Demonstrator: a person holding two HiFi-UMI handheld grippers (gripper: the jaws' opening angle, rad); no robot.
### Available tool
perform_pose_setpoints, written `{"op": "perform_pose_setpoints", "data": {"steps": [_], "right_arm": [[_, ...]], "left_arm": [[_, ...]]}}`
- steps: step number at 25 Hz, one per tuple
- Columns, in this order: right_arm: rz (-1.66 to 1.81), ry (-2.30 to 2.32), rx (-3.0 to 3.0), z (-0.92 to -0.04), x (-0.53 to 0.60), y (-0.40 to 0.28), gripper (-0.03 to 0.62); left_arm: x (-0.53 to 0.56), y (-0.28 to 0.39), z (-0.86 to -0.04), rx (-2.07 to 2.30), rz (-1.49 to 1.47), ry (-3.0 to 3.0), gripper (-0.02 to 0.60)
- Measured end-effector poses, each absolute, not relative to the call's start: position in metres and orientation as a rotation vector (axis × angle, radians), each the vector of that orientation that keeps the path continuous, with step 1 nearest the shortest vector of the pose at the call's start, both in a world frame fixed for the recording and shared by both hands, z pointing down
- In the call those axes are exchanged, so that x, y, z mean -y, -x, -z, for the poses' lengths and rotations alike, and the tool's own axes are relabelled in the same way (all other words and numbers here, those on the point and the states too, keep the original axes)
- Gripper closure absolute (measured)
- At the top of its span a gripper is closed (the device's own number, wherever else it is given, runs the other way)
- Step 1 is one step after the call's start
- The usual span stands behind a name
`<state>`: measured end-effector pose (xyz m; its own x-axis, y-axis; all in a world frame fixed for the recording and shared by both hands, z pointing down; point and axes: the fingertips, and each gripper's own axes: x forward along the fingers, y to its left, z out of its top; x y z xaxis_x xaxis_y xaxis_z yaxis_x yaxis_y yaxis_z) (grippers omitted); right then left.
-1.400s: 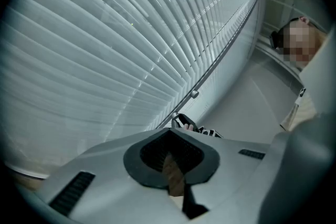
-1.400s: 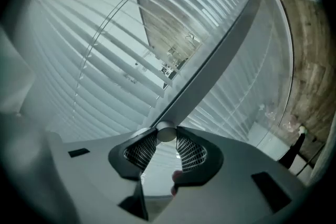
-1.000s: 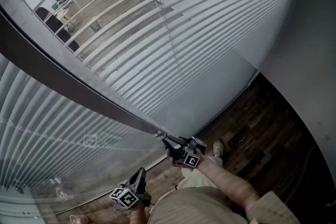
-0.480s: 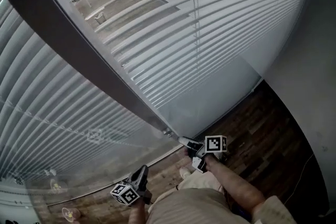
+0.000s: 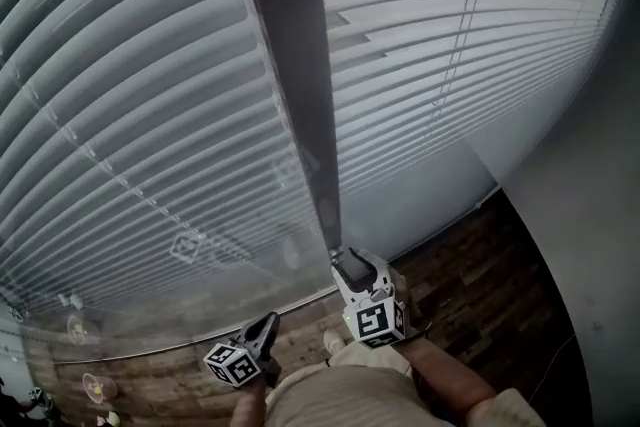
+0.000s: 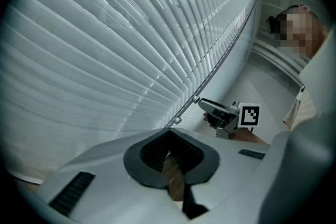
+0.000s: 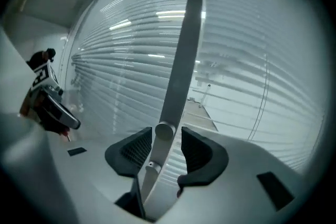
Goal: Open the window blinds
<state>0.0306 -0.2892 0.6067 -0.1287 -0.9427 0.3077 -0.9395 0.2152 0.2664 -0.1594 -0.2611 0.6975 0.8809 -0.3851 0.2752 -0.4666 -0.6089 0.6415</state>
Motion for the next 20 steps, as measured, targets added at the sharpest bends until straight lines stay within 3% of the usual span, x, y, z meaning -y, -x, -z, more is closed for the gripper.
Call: {"op": "perform_pose_setpoints", "data": {"steps": [2,12,16,20], "right_arm": [[0.066,-1.706,2.052,-0.605,0.297,-0.027,0.435],[0.067,-1.705,1.997,-0.618,0.321,-0.036,0.462],[-0.192,-1.789,2.144,-0.618,0.324,-0.042,0.467],[-0.730,-1.856,2.349,-0.630,0.322,-0.051,0.468]], "left_arm": [[0.267,0.162,-0.692,0.618,-0.122,-2.298,0.569],[0.289,0.170,-0.703,0.667,-0.091,-2.289,0.569],[0.297,0.175,-0.696,0.677,-0.096,-2.285,0.569],[0.296,0.175,-0.705,0.688,-0.090,-2.280,0.569]]}}
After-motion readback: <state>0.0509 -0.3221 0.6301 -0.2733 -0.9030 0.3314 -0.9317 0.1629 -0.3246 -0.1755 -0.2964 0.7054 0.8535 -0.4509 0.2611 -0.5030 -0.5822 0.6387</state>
